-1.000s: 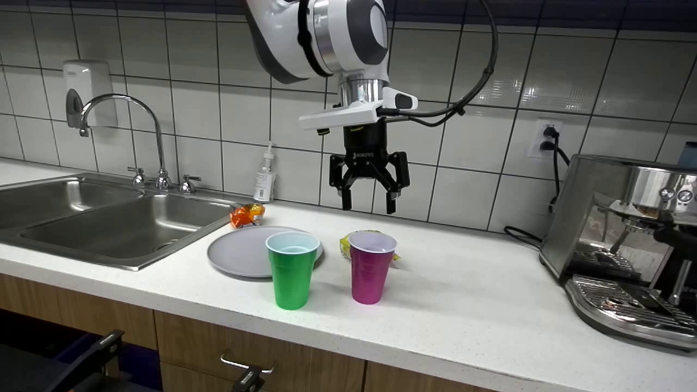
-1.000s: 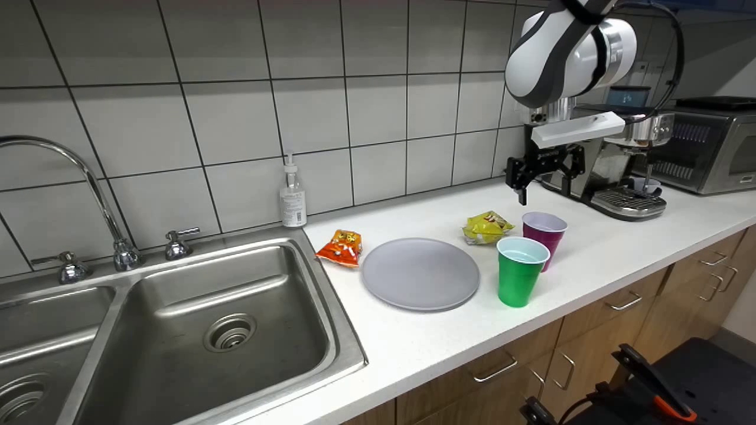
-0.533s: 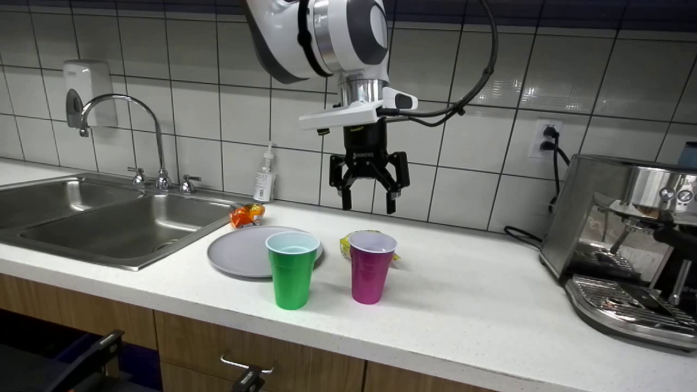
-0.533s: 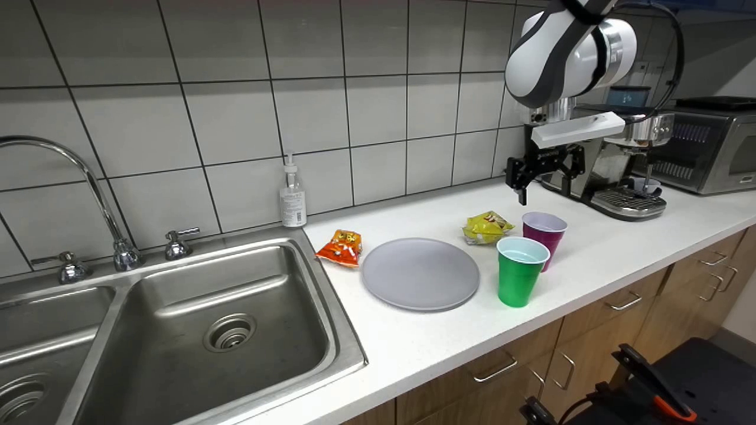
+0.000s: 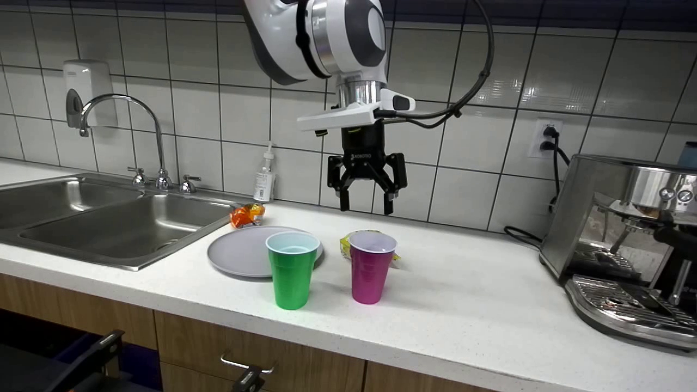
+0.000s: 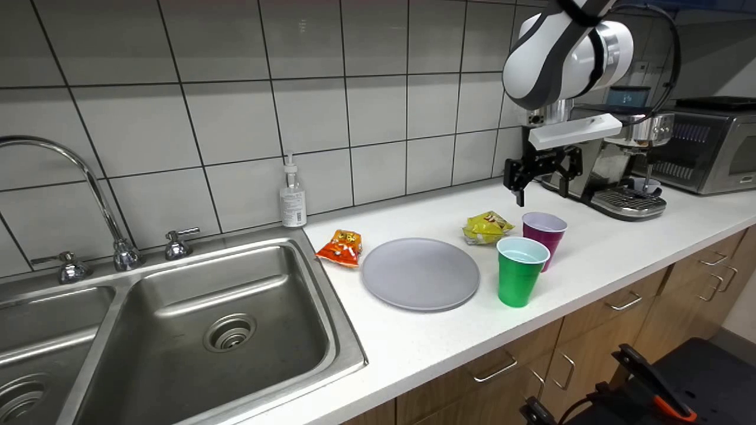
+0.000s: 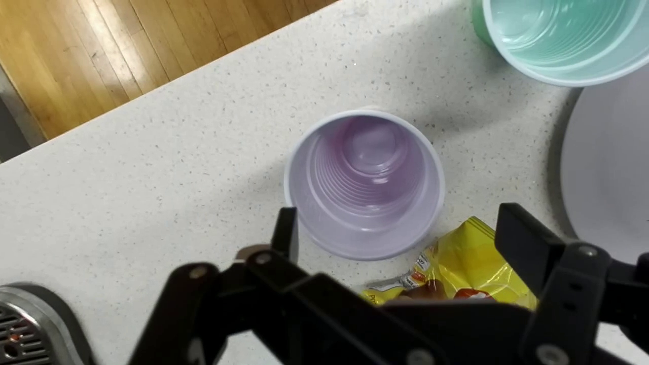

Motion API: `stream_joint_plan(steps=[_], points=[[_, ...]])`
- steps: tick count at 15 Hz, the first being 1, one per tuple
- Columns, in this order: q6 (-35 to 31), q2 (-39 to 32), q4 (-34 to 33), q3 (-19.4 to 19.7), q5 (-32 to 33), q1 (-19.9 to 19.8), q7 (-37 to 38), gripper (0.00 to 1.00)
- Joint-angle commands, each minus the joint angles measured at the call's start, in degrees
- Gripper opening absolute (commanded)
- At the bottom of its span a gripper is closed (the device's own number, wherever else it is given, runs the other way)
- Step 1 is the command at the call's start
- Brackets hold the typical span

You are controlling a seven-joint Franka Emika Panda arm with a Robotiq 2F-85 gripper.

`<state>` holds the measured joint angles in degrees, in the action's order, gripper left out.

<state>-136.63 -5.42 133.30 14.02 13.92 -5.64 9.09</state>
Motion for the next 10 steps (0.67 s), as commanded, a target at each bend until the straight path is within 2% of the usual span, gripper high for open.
stream_joint_plan(steps=[1,10], points=[[0.16,-0.38,-0.29,-1.88,-1.49,-0.69,2.28,1.0],[-1.03,-4.74,-2.62,-3.04,-6.23,-0.6,3.17,1.0]])
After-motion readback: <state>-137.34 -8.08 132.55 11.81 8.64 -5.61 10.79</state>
